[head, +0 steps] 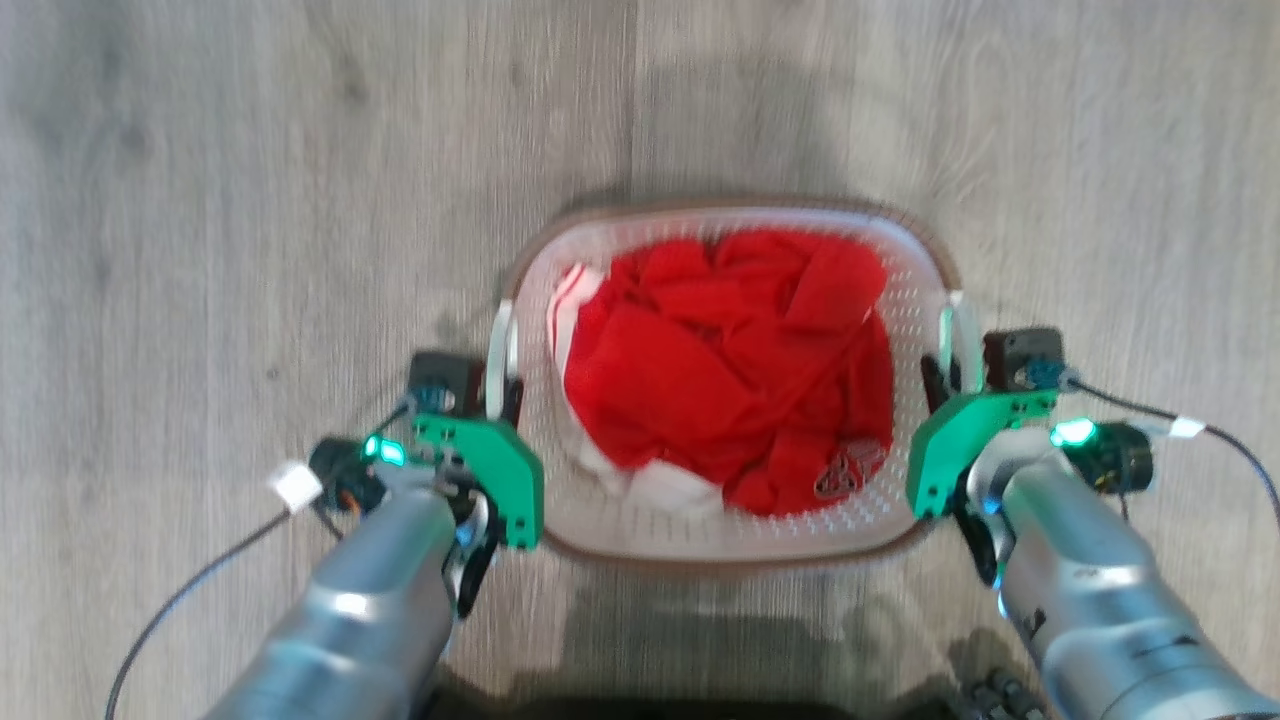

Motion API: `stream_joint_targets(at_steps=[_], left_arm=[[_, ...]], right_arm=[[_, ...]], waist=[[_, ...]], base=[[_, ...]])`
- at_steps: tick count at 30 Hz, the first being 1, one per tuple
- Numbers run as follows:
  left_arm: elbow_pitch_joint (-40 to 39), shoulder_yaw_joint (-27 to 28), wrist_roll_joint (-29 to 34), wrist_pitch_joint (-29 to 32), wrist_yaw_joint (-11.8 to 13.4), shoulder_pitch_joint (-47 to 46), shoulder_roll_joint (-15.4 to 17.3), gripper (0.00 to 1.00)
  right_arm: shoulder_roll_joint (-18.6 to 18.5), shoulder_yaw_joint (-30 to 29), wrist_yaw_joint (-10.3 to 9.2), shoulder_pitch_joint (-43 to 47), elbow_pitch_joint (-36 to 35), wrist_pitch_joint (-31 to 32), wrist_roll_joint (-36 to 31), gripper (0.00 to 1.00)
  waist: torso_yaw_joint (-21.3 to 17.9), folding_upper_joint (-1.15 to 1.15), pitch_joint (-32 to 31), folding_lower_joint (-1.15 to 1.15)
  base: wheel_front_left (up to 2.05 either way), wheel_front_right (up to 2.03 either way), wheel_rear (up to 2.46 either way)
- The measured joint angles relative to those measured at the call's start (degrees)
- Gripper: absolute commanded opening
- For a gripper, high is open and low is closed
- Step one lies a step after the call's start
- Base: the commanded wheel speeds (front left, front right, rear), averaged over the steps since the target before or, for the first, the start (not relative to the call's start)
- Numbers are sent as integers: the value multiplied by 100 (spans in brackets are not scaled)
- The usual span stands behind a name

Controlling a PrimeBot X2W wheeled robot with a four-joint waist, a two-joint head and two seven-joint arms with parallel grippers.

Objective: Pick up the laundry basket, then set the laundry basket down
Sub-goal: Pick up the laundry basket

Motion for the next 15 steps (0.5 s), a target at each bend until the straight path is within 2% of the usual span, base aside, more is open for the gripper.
stream_joint_targets(at_steps=[7, 15], left_arm=[[333, -381, -495, 136, -110, 523, 0, 0], [499, -648, -812, 240, -157, 896, 0, 0]], right_arm=[[13, 876, 0, 361, 305, 205, 793, 0], [30, 1363, 0, 653, 468, 526, 1307, 0]], waist=[[-88, 0, -818, 0], [-177, 0, -1504, 0]], base=[[0, 0, 0], [0, 0, 0]])
